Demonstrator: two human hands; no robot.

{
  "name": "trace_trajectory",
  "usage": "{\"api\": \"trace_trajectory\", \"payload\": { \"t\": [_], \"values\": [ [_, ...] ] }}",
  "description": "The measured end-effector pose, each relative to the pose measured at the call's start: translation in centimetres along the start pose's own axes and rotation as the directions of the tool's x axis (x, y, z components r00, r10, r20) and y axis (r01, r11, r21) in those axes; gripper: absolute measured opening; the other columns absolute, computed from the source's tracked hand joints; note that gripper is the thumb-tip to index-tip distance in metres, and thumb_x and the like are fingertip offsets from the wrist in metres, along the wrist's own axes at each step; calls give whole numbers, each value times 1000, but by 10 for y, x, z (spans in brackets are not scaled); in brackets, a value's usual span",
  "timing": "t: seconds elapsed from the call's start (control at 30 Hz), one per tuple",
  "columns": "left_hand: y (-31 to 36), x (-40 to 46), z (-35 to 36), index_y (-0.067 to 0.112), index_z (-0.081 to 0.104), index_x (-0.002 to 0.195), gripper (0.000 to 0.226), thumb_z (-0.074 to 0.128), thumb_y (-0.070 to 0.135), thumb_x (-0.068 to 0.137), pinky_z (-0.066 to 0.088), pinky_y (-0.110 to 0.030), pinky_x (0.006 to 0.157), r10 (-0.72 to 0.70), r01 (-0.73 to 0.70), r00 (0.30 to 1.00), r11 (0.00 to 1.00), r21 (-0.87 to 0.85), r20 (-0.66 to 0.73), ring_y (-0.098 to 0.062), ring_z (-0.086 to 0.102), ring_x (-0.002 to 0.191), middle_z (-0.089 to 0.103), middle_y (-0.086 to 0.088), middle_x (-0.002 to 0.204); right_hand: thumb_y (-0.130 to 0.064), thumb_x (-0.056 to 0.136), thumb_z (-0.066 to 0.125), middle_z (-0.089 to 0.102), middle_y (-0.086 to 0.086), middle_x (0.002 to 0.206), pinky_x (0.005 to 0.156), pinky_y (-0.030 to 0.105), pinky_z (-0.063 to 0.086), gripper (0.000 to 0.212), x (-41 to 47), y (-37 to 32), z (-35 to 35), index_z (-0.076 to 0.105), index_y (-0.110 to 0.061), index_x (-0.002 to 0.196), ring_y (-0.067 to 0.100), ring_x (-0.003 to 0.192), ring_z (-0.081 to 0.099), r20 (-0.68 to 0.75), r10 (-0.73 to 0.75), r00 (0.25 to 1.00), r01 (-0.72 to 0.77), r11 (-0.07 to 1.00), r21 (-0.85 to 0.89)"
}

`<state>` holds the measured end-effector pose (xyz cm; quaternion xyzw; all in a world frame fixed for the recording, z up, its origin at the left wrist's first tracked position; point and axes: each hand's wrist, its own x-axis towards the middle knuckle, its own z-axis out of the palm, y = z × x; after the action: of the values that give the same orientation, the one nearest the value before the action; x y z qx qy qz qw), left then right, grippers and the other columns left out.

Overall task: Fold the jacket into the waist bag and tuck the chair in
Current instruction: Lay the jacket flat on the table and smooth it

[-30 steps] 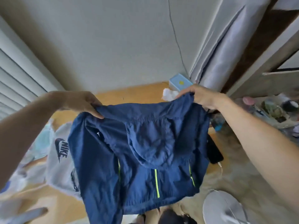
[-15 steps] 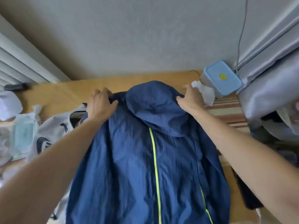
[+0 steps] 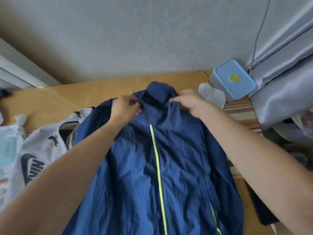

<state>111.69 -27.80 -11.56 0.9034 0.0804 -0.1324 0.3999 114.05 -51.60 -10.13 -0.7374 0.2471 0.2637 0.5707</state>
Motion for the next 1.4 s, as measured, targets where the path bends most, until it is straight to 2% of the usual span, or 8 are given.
{"api": "trace_trajectory", "payload": {
  "t": [0.07, 0.13, 0.3, 0.47, 0.7, 0.9, 1.23, 1.4],
  "values": [
    [18, 22, -16, 16, 71, 116, 35, 58, 27, 85, 57, -41, 95, -73, 36, 991, 953, -301, -111, -20, 73, 102, 78, -6, 106, -12, 83, 70, 63, 6, 85, 61, 33, 50, 22, 16, -25, -5, 60, -17, 102, 22, 73, 59, -156, -23, 988, 66, 959, 277],
    [30, 33, -27, 18, 45, 147, 56, 61, 29, 94, 49, -39, 108, -110, 50, 990, 866, -498, -92, -17, 64, 120, 65, -5, 135, -25, 85, 58, 61, 3, 101, 65, 33, 47, 39, 18, -36, -5, 46, -31, 121, 20, 81, 57, -295, -130, 946, 191, 964, 187],
    [4, -17, -10, 31, 36, 152, 55, 52, 38, 100, 44, -48, 106, 317, -272, 945, 899, 344, -81, -30, 46, 139, 43, -5, 157, -27, 99, 51, 52, 6, 144, 109, 36, 41, 42, -24, 18, 26, 50, -17, 140, 23, 132, 49, -155, -772, 617, 594, 586, -552],
    [-52, -72, 25, 30, 28, 158, 63, 38, 54, 101, 19, -50, 124, 35, -239, 960, 612, 754, 277, -32, 19, 155, 15, -11, 170, -46, 98, 55, 0, 11, 171, 120, 52, 29, 71, -34, 97, 34, 25, -26, 159, 35, 157, 3, 251, -188, 950, 304, 360, -882],
    [-75, -189, 29, 27, 37, 156, 59, 45, 50, 102, 28, -50, 120, 335, -312, 935, 628, 713, 114, -35, 30, 152, 23, -14, 168, -45, 100, 53, 13, 10, 170, 118, 46, 31, 64, -121, 173, 31, 34, -23, 157, 33, 156, 15, 175, -537, 825, 441, 420, -793],
    [-126, -276, 37, 24, 41, 154, 66, 32, 54, 96, 28, -51, 119, 109, -269, 962, 549, 792, 251, -35, 35, 149, 28, -15, 166, -49, 95, 57, 18, 16, 168, 118, 53, 36, 70, -192, 289, 11, 35, -23, 157, 37, 154, 21, 228, -469, 853, 379, 259, -888],
    [-133, -329, 8, 26, 45, 152, 66, 47, 59, 95, 27, -47, 116, -134, 43, 991, 521, 853, 32, -34, 32, 150, 34, -17, 162, -54, 98, 50, 6, 8, 171, 119, 47, 33, 74, -253, 330, -30, 20, -31, 161, 30, 156, 16, 146, -272, 951, 219, 261, -940],
    [-77, -281, -7, 21, 55, 143, 60, 44, 55, 96, 43, -48, 98, -102, 114, 993, 612, 782, -65, -34, 63, 116, 62, -12, 136, -54, 96, 55, 48, 0, 149, 101, 36, 47, 59, -223, 248, -32, 48, -22, 145, 24, 133, 50, 28, -290, 957, 176, 499, -848]
  ]
}}
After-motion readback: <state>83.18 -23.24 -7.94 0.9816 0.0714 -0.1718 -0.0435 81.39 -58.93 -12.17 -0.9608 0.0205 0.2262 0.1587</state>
